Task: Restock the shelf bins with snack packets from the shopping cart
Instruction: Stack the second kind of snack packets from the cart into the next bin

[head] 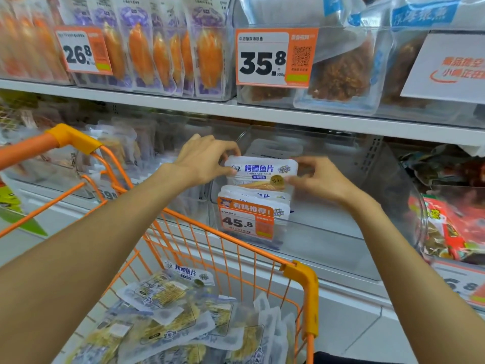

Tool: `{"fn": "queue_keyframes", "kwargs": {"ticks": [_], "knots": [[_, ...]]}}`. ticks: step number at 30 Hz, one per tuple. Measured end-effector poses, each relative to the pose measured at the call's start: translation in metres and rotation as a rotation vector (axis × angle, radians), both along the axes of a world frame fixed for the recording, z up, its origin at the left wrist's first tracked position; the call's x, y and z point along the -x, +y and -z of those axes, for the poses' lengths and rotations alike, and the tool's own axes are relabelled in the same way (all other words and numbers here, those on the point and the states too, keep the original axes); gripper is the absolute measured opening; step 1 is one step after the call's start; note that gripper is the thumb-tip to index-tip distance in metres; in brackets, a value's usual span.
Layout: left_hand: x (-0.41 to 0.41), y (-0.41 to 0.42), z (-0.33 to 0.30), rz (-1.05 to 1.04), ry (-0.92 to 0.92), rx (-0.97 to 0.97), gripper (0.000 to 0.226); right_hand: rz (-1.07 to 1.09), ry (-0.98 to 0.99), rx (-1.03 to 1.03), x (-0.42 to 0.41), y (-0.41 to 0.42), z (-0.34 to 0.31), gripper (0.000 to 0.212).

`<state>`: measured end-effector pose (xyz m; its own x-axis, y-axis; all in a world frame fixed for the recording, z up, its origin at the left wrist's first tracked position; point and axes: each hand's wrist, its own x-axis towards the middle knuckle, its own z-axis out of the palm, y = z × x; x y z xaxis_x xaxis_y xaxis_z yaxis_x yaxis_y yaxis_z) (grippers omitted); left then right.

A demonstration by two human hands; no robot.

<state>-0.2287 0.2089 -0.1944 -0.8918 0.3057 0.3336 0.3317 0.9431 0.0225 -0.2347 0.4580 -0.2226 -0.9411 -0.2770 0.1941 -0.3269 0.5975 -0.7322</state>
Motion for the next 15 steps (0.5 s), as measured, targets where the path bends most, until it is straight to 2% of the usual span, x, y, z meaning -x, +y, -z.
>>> {"fn": "queue_keyframes", "kwargs": {"ticks": [5,9,15], "knots": [[-0.003,0.007,-0.003,-0.011,0.053,0.192,0.042,0.061,0.155,-0.184,-0.002,-0.008,-0.013,0.021],[-0.003,0.007,-0.002,0.054,0.043,0.253,0.042,0.077,0.101,-0.203,-0.001,-0.003,-0.006,0.022],[-0.002,0.017,-0.012,0.102,0.001,0.352,0.026,0.044,-0.062,-0.134,0.001,0.002,0.004,0.029]]}}
